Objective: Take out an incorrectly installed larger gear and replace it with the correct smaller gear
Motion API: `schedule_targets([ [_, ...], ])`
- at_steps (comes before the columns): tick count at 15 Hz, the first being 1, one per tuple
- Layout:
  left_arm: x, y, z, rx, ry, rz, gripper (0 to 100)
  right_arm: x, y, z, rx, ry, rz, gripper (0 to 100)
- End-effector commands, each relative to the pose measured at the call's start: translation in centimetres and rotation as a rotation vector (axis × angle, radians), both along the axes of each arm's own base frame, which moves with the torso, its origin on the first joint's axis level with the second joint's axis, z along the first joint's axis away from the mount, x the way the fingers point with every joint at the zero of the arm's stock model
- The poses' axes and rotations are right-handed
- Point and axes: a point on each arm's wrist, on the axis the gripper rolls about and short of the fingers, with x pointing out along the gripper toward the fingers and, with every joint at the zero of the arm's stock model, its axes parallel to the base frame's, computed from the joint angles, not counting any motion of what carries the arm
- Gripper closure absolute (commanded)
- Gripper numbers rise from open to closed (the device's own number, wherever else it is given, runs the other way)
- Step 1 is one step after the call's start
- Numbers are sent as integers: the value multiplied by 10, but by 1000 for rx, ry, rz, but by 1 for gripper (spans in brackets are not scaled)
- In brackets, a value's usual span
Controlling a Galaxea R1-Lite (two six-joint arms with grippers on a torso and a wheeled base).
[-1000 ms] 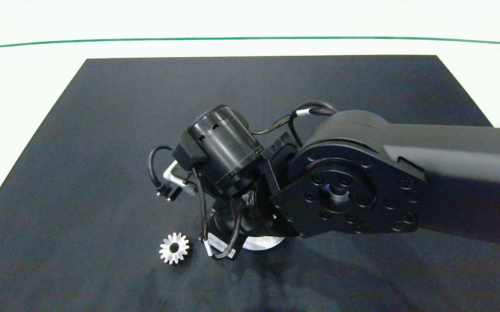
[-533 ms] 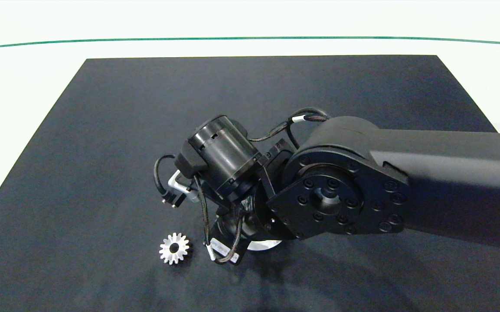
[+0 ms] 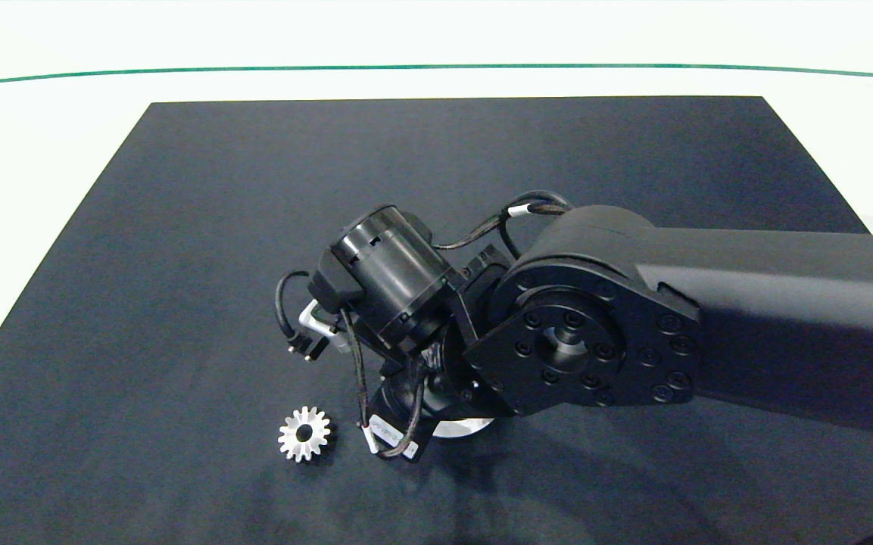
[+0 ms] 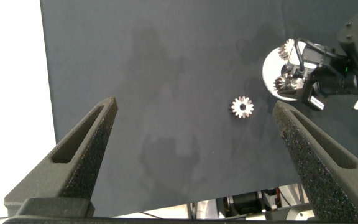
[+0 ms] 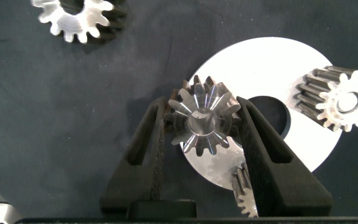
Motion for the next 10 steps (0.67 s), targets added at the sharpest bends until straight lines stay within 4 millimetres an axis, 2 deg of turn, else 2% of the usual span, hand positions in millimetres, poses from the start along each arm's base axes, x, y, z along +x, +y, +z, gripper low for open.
schedule_targets([
  [1,0,0,-1,4,7,2,0,2,0,-2,-9,1,-2,60],
  [10,0,0,-1,5,6,2,0,5,1,-4,-7,2,-11,60],
])
